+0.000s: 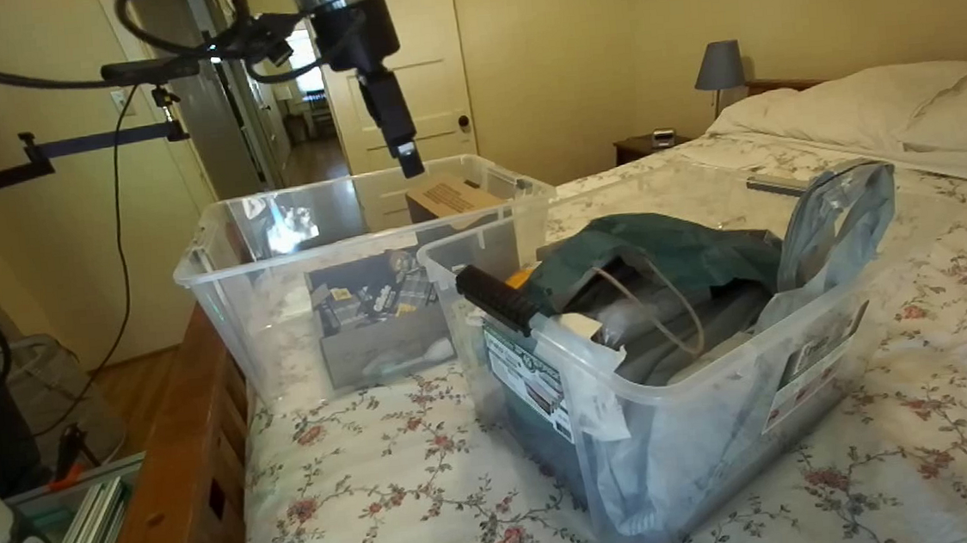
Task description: Remove the small yellow box from the container on the right and put it in the container on the left
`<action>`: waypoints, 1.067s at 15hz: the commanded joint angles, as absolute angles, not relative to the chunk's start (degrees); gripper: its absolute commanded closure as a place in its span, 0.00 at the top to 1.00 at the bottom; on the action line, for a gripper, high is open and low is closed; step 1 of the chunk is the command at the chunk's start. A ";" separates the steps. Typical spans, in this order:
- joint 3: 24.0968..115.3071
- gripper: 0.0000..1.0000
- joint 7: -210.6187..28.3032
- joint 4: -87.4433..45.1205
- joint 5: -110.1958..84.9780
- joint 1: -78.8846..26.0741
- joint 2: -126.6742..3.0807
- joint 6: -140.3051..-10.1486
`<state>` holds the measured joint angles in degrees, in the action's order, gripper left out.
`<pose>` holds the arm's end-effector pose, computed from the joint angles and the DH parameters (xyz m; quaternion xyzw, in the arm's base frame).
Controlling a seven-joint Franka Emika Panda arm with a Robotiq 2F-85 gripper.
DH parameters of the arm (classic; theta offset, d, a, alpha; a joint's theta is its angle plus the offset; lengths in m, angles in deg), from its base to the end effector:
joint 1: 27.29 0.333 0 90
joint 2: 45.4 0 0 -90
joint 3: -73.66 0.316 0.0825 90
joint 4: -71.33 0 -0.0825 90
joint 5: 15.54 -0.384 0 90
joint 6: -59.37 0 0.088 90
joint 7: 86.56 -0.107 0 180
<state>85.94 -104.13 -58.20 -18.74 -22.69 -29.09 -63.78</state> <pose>0.4591 0.1473 0.4903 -0.9962 0.0209 -0.0817 0.0195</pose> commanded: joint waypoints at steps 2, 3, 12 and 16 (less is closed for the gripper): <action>82.52 1.00 -94.11 -48.34 -19.59 -22.11 -42.94 -66.25; 82.10 1.00 -93.14 -46.75 -19.17 -22.25 -45.32 -66.03; 79.65 1.00 -92.54 -44.10 -19.85 -22.78 -53.42 -67.36; 78.93 1.00 -87.27 -42.15 -22.39 -23.68 -57.72 -65.75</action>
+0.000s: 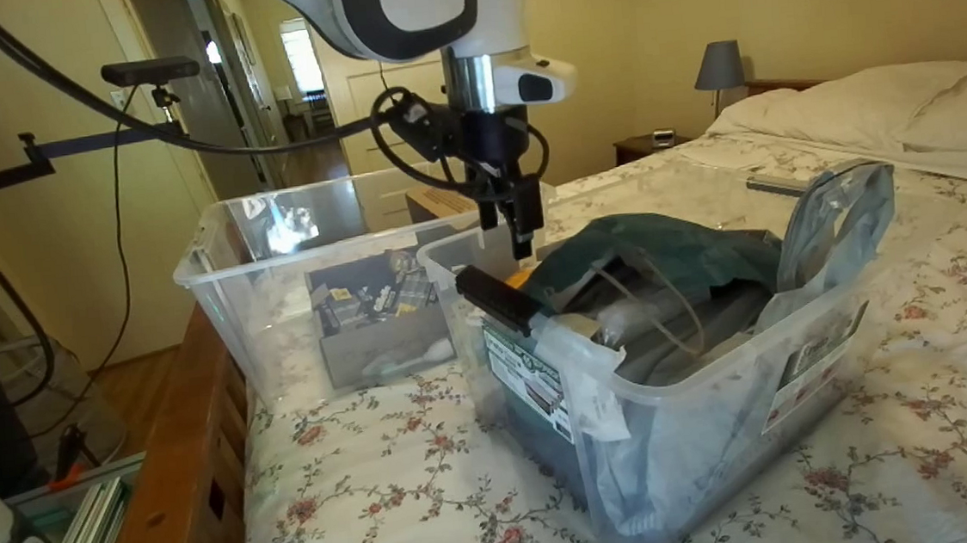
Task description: Remove the small yellow box from the container on the right and put it in the container on the left
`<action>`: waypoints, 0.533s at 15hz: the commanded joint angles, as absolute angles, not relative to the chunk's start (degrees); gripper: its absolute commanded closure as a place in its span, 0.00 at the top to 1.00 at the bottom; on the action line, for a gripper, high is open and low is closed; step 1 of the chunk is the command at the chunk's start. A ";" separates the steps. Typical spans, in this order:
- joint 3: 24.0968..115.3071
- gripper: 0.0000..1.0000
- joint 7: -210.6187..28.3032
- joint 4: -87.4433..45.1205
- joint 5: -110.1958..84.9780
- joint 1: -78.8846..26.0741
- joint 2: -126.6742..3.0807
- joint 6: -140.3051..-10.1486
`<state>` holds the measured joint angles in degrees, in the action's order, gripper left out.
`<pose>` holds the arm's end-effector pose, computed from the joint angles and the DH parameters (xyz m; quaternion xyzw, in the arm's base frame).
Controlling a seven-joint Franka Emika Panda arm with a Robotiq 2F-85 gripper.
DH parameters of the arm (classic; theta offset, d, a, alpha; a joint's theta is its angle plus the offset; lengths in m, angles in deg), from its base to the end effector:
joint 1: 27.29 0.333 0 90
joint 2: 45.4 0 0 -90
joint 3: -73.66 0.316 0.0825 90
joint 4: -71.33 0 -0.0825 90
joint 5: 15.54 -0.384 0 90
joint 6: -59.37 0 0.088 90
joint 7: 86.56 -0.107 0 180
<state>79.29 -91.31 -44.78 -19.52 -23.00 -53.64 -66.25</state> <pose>0.5720 0.1013 0.3808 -0.9990 -0.0246 -0.0067 0.0366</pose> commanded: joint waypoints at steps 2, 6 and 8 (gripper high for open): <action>79.32 1.00 -86.12 -41.96 -23.85 -23.55 -59.79 -66.70; 79.86 1.00 -88.29 -37.88 -25.73 -22.81 -65.15 -65.39; 79.92 1.00 -89.83 -35.81 -25.01 -22.01 -67.38 -65.59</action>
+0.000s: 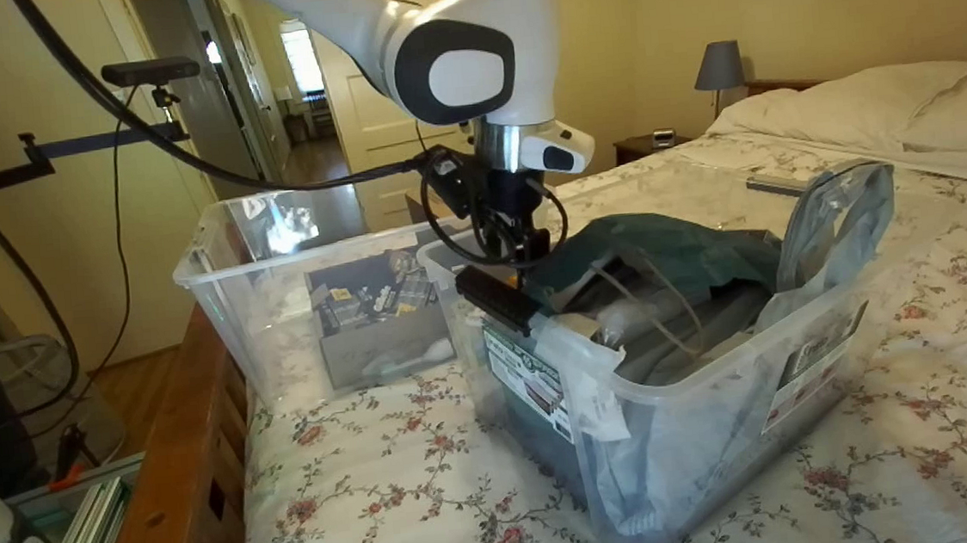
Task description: Remove the small yellow box from the container on the right and put it in the container on the left
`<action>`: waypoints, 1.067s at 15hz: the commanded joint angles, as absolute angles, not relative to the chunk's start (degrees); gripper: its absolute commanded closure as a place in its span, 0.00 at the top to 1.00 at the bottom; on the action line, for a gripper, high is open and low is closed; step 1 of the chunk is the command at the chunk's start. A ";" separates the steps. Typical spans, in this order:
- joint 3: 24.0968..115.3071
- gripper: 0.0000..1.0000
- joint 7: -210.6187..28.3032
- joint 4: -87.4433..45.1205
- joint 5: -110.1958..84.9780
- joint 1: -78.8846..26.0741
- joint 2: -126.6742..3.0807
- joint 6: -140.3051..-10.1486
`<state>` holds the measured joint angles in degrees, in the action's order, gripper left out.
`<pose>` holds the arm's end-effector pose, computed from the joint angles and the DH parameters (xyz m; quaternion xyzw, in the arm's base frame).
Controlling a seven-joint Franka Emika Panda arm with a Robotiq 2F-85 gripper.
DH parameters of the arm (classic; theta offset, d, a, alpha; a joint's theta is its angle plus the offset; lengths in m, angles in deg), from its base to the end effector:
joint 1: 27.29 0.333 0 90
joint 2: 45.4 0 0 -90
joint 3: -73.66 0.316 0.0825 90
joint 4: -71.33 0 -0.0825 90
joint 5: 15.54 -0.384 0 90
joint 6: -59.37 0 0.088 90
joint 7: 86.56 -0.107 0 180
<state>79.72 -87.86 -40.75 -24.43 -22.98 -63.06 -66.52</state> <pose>0.5930 0.1116 0.3158 -0.9960 -0.0294 0.0409 0.0735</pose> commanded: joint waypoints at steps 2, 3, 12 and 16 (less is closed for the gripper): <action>79.38 1.00 -92.67 -33.76 -23.51 -20.91 -69.36 -65.98; 78.89 1.00 -94.51 -32.88 -22.19 -20.24 -70.24 -66.02; 72.70 1.00 -114.98 -25.65 -9.40 -13.99 -77.84 -56.53; 73.88 1.00 -114.10 -19.86 -11.82 -14.66 -80.34 -42.21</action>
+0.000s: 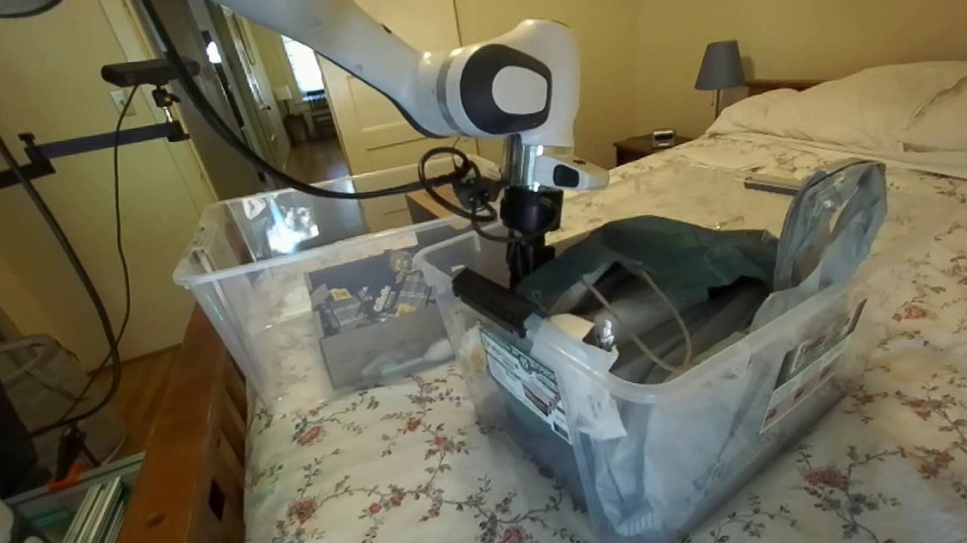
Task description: Remove the small yellow box from the container on the right and put it in the container on the left
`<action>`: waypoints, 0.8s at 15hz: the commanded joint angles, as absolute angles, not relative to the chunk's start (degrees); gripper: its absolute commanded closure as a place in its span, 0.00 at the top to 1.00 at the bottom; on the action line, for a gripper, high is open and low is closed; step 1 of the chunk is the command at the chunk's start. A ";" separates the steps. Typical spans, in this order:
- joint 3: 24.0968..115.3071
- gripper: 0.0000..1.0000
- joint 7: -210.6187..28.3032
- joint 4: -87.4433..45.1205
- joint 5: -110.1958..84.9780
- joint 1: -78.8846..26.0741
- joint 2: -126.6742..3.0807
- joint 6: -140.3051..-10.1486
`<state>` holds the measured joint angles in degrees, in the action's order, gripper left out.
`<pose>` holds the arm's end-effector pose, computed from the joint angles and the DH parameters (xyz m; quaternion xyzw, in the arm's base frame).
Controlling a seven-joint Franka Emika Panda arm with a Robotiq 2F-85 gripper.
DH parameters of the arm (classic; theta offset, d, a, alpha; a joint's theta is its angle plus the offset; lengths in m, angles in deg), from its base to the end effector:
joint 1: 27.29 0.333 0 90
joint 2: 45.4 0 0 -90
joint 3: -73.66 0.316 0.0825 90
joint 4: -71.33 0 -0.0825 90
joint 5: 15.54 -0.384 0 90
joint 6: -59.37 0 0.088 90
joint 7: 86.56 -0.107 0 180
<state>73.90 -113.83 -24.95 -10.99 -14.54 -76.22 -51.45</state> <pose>0.6282 0.1391 0.2691 0.9839 -0.1040 -0.1213 0.0803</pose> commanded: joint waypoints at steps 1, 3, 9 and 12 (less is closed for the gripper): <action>74.00 1.00 -113.67 -18.50 -12.23 -14.94 -81.34 -39.13; 74.89 0.76 -110.87 -16.03 -14.49 -16.22 -83.29 -34.23; 75.80 0.38 -106.96 -9.09 -21.93 -19.24 -86.28 -28.85; 75.75 0.19 -105.54 -9.81 -24.72 -20.88 -82.24 -28.97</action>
<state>74.92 -107.74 -9.75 -21.35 -18.82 -84.84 -31.17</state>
